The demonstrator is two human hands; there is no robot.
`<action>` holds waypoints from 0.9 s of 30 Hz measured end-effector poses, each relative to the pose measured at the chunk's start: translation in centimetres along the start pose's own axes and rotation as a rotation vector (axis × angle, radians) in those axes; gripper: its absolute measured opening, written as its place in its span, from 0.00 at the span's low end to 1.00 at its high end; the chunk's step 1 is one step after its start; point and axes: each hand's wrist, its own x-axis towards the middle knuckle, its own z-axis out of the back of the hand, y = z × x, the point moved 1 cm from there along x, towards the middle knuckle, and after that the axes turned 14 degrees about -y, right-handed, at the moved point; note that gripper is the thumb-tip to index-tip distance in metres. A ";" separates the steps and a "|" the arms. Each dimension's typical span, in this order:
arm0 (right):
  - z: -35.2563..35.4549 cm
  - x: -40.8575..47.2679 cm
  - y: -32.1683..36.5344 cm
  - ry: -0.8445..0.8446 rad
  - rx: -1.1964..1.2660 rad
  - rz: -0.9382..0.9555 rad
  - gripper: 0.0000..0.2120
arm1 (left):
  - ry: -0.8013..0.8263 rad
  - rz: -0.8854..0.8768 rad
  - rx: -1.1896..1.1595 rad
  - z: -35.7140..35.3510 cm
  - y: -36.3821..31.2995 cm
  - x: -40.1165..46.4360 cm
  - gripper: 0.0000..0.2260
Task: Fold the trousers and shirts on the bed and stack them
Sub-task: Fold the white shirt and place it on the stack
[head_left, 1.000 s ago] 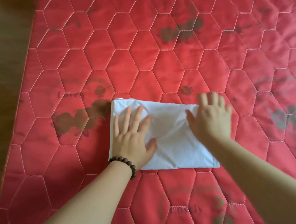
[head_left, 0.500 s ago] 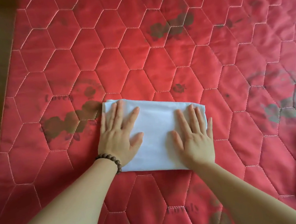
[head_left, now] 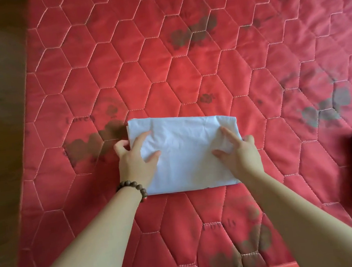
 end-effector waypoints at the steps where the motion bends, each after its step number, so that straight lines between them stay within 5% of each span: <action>1: 0.3 -0.1 -0.3 0.057 -0.007 0.008 0.31 | 0.033 0.033 -0.012 0.2 0.1 -0.1 0.25; 5: 1.8 -1.9 -2.0 0.157 0.091 -0.016 0.31 | 0.178 0.107 -0.074 1.3 0.0 -1.5 0.22; 14: 6.7 -8.6 -8.1 -0.002 0.233 -0.147 0.22 | 0.212 -0.107 -0.031 1.2 -7.0 -8.5 0.23; 27: 28.9 -2.5 -30.0 -0.359 0.168 -0.055 0.23 | 0.248 -0.272 -0.166 -12.8 -32.1 -22.5 0.25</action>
